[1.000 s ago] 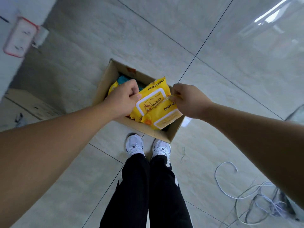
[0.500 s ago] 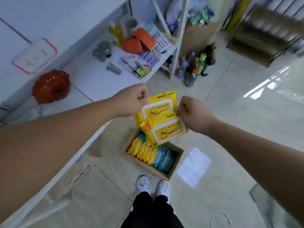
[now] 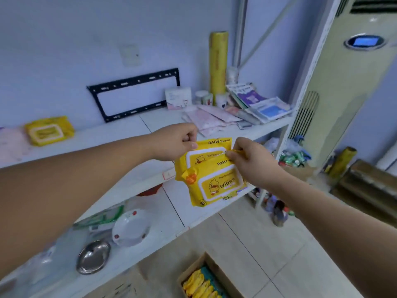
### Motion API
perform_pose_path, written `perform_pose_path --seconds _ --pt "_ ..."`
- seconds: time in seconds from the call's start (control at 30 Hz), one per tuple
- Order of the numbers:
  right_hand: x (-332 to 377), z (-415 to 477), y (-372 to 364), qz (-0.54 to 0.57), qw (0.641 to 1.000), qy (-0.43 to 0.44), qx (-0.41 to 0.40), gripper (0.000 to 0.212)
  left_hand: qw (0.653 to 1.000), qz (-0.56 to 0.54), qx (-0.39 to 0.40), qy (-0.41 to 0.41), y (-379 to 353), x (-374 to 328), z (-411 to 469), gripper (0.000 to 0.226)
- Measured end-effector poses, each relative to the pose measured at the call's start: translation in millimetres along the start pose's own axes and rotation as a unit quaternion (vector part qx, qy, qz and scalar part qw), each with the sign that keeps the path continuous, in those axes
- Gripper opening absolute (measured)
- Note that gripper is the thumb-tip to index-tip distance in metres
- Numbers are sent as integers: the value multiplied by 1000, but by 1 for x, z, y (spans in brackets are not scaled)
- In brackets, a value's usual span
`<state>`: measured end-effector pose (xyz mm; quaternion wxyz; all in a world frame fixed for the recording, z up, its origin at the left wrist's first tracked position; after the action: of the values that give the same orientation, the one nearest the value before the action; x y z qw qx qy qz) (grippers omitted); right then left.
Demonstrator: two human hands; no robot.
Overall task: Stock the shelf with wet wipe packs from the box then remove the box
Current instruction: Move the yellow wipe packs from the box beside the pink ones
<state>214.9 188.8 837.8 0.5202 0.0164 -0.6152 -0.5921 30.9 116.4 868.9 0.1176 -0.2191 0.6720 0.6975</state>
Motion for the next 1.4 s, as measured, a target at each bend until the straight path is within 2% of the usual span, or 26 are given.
perform_pose_path --seconds 0.3,0.53,0.83,1.13,1.4 --pt "117 48 -60 99 992 71 28 27 994 48 -50 80 102 80 -79 18" --pt "190 85 -137 143 986 65 47 28 987 56 -81 129 159 169 -130 19" --pt "267 114 -248 170 981 41 86 27 983 37 -89 157 190 296 -186 22" --pt "290 123 -345 168 979 -5 120 26 977 5 -71 201 176 398 -215 21" --pt "282 167 -398 185 973 -42 134 26 972 6 -55 228 170 453 -188 15"
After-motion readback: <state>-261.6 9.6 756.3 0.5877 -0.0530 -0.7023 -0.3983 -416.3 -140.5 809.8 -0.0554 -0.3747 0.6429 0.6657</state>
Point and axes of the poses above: each hand's wrist, its own z-axis towards the middle knuckle, its own y-axis out of the back of the hand, x = y × z, the point moved 7 cm from there along z, towards the middle knuckle
